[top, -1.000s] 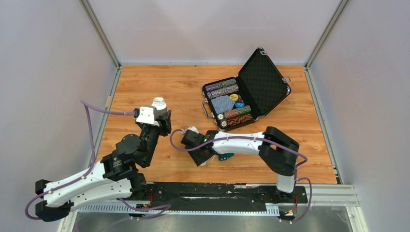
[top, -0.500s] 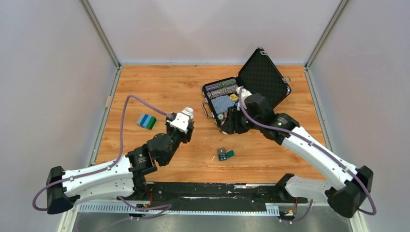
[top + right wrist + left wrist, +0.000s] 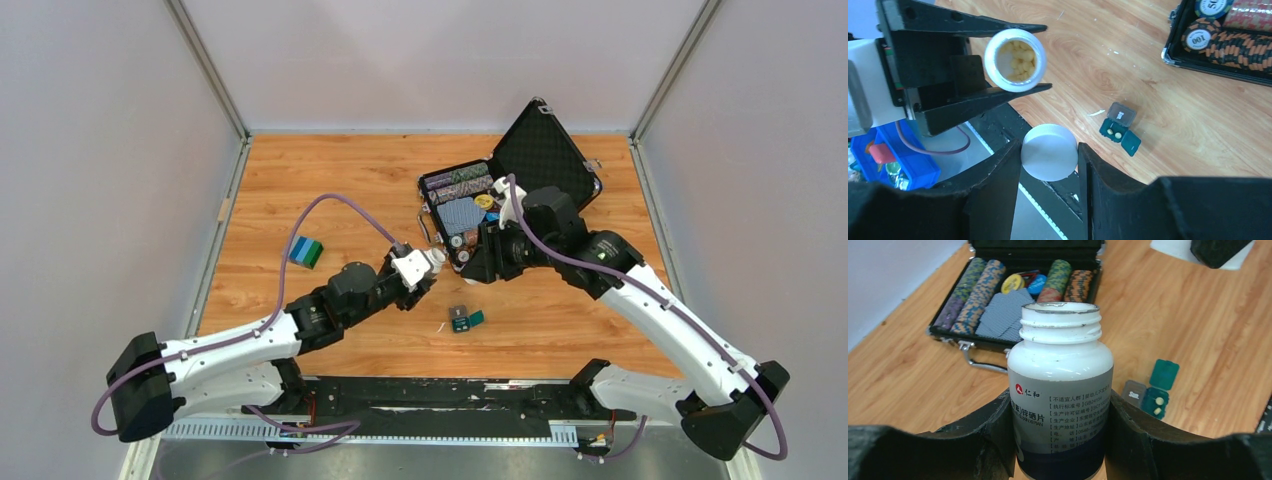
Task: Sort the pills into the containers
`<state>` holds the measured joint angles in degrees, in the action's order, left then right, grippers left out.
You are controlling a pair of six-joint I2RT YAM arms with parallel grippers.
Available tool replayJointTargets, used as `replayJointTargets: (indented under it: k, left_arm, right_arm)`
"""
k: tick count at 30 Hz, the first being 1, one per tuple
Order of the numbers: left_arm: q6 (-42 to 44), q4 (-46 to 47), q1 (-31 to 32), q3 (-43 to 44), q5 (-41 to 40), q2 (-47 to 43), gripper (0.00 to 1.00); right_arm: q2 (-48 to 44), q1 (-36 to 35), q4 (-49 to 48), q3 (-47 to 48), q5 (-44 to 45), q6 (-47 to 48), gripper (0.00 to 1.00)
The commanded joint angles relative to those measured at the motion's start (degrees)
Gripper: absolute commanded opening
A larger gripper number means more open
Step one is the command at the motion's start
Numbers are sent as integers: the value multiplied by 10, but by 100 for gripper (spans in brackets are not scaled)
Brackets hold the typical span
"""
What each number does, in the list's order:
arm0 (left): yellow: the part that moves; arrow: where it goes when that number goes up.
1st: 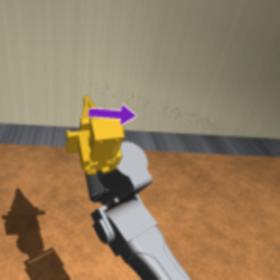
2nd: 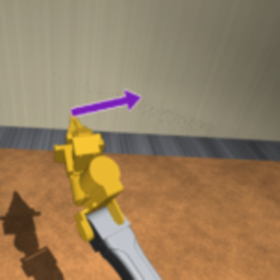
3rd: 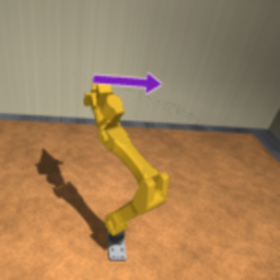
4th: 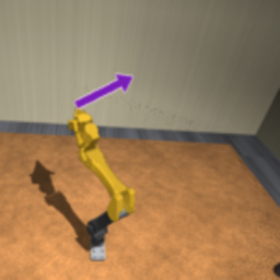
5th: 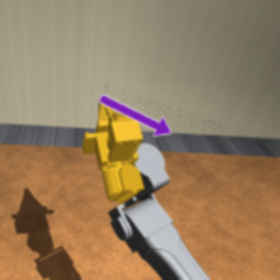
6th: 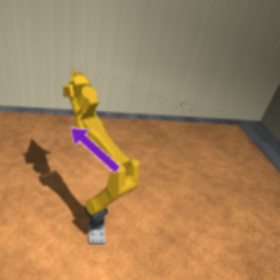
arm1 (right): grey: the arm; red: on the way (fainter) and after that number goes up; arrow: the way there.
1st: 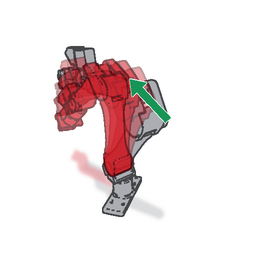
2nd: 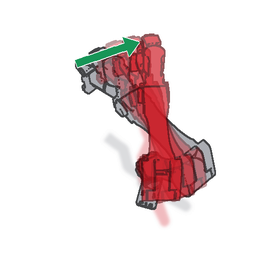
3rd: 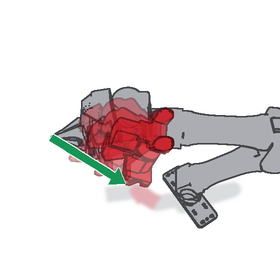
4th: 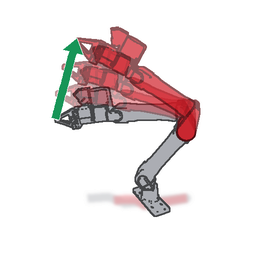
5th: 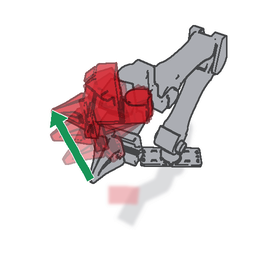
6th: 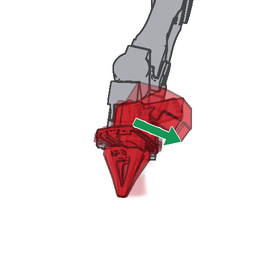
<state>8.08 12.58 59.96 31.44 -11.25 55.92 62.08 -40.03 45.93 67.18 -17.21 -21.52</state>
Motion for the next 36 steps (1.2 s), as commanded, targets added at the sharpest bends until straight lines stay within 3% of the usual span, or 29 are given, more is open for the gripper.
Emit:
replayJointTargets:
  k: [1,11,24,36]
  left_arm:
    - [14,12,-29,31,169,-3,0]
    - [38,-16,-55,66,330,32,0]
    - [55,-45,-58,92,362,41,0]
    - [48,-18,-57,78,310,18,0]
  right_arm:
    - [5,2,-1,37,-44,-2,41]
    - [22,2,-16,57,-104,-5,41]
    - [24,2,-16,46,-98,-12,41]
    - [18,2,-18,30,-121,-19,41]
